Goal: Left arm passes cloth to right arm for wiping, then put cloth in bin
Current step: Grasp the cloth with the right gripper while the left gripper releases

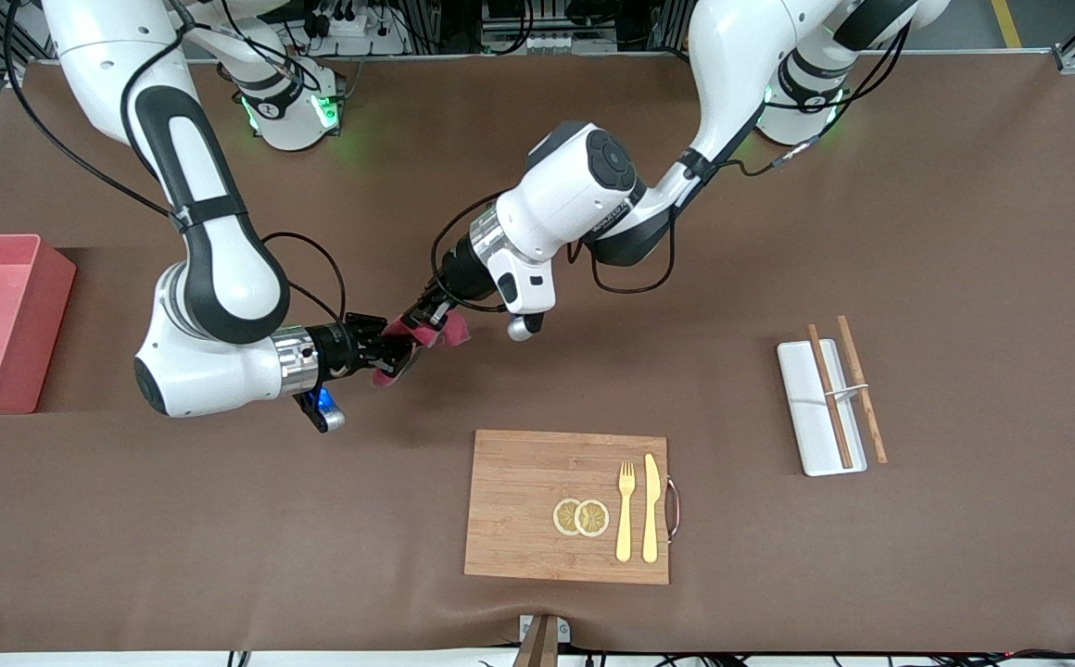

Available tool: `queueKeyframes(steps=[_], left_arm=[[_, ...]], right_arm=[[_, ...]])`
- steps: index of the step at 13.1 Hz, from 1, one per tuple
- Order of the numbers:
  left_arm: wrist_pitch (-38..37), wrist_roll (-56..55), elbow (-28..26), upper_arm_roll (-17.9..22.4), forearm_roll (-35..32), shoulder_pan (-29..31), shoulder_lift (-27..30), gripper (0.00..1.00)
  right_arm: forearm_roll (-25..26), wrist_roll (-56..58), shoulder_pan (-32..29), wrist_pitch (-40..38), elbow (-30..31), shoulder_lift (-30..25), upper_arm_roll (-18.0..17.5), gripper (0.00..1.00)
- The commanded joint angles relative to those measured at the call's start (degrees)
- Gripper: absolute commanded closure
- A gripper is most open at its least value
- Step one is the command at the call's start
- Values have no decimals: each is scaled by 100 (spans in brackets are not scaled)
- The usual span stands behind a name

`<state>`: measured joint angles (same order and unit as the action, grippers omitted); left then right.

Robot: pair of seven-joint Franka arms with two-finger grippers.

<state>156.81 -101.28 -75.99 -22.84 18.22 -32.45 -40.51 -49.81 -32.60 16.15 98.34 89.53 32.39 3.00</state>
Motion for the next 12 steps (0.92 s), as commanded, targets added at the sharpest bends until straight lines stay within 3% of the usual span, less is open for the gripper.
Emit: queueKeyframes(steps=[1, 3, 5, 7, 12], left_arm=[[-115, -6, 67, 86, 122, 98, 279, 0], [-1042, 21, -12, 183, -202, 431, 797, 0], [-2229, 73, -21, 157, -756, 1001, 1351, 0], [-3362, 562, -30, 166, -854, 1537, 1817, 0], [-6202, 4195, -74, 166, -1899, 2750, 2600, 0]], right_arm=[[145, 428, -155, -17, 82, -84, 8, 100], [812, 762, -366, -165, 82, -136, 8, 100], [1174, 1183, -752, -577, 73, -189, 8, 100], [1683, 1771, -1095, -729, 125, -137, 8, 100], [3300, 4178, -2158, -544, 179, 144, 8, 100]])
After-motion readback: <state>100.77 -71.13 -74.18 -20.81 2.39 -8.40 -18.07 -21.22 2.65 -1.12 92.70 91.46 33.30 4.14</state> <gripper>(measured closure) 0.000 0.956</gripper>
